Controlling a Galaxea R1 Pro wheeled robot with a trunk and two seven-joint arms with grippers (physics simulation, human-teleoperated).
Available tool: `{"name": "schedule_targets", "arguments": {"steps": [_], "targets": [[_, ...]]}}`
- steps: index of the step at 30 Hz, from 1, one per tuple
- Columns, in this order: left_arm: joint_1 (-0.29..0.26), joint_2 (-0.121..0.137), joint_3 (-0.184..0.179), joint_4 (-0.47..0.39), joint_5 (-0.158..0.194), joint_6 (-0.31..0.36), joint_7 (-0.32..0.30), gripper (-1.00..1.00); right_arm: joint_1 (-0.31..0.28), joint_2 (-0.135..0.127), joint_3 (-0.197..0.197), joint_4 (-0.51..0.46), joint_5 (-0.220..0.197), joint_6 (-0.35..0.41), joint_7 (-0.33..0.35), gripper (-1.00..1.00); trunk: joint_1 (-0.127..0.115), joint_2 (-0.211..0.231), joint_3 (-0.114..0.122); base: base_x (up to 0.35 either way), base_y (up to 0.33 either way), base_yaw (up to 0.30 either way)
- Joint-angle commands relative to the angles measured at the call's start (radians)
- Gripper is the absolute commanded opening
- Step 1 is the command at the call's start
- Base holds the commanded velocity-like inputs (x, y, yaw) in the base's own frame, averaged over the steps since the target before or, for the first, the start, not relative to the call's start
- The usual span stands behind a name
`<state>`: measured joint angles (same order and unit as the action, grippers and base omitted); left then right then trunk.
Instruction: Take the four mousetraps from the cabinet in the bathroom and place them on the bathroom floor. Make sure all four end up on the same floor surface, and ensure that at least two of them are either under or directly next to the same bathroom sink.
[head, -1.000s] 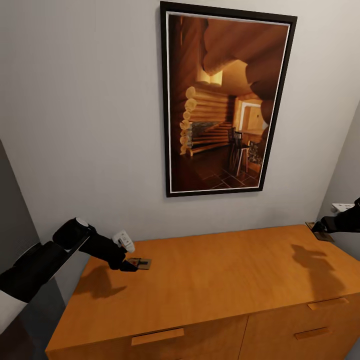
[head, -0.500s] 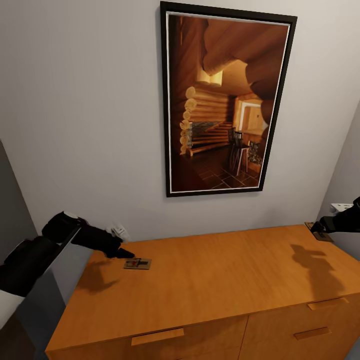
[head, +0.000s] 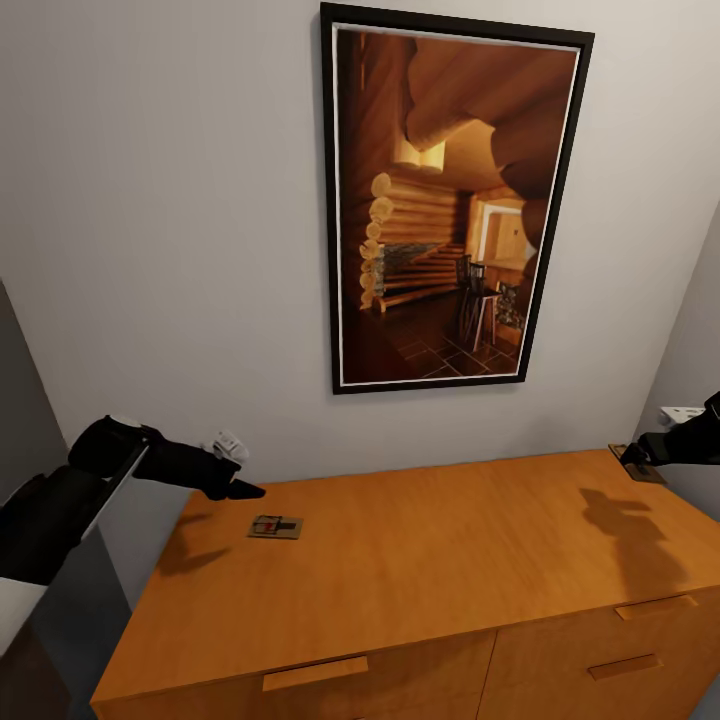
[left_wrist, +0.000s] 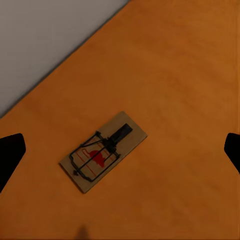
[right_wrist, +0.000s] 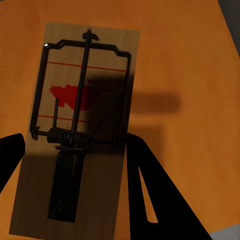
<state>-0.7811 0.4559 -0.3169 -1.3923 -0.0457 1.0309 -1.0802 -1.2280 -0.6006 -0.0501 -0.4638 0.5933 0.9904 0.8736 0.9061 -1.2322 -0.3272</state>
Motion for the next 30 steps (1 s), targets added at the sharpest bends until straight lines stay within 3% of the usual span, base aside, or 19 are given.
{"name": "schedule_targets", "arguments": {"steps": [1,30], "targets": [[-0.001,-0.002,0.0,-0.001,-0.006,0.007,-0.007,1.0,-0.001,0.001,-0.005,-0.001,0.008,0.005,0.005,-1.0,0.0,-0.001,-0.001,0.0,0.0,0.0],[-0.001,-0.008,-0.004,0.001,-0.011,0.008,0.002,1.0,-0.001,0.001,-0.005,-0.001,0.008,0.002,0.001,-1.0,0.0,-0.001,-0.001,0.041,0.031,0.0]]}}
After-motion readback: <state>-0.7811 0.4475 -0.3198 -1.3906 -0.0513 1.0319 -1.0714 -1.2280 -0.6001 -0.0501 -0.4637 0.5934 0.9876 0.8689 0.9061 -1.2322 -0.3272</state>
